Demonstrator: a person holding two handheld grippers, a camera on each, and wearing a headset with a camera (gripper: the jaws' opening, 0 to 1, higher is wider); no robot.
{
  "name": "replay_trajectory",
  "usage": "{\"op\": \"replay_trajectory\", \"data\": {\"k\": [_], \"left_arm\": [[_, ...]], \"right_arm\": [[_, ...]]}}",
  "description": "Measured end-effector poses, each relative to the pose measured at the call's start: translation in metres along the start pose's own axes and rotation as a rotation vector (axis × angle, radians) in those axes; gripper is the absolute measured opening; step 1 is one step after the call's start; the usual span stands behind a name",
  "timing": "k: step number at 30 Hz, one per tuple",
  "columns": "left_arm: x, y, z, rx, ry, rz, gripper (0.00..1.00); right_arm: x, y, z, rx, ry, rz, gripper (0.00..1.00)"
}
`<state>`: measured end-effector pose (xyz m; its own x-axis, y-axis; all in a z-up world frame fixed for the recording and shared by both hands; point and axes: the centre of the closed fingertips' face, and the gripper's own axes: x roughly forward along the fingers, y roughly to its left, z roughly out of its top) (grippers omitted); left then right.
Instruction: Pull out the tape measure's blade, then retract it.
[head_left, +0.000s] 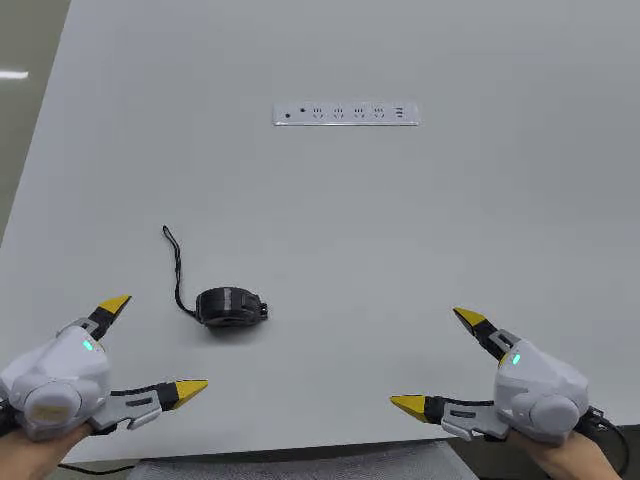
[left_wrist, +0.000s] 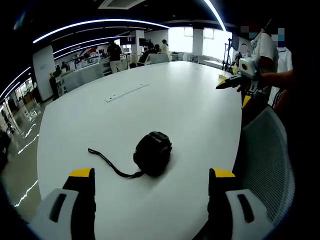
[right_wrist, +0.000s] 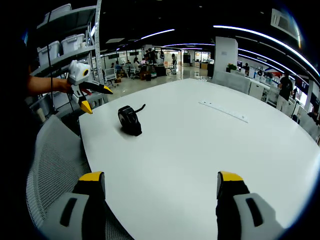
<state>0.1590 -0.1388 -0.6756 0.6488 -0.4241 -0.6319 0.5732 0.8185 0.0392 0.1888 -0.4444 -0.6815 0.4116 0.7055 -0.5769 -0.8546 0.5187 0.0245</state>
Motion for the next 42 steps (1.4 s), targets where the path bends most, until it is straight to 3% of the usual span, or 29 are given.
{"op": "replay_trajectory", "data": {"k": [14,21,29,42], "left_arm": [[0.019,0.0,-0.001,0.075,0.035,-0.052,0.85],[0.03,0.002,0.0,0.142,0.046,-0.081,0.79],[0.043,0.004,0.006,0.223,0.062,-0.121,0.72],[0.065,0.002,0.003,0.323,0.122,-0.206,0.63]], "right_arm": [[0.005,-0.001,0.003,-0.027,0.006,0.037,0.88],[0.01,0.0,0.011,-0.086,-0.013,0.075,0.8],[0.022,0.0,0.013,-0.151,0.011,0.121,0.74],[0.047,0.0,0.014,-0.213,0.04,0.192,0.68]]}}
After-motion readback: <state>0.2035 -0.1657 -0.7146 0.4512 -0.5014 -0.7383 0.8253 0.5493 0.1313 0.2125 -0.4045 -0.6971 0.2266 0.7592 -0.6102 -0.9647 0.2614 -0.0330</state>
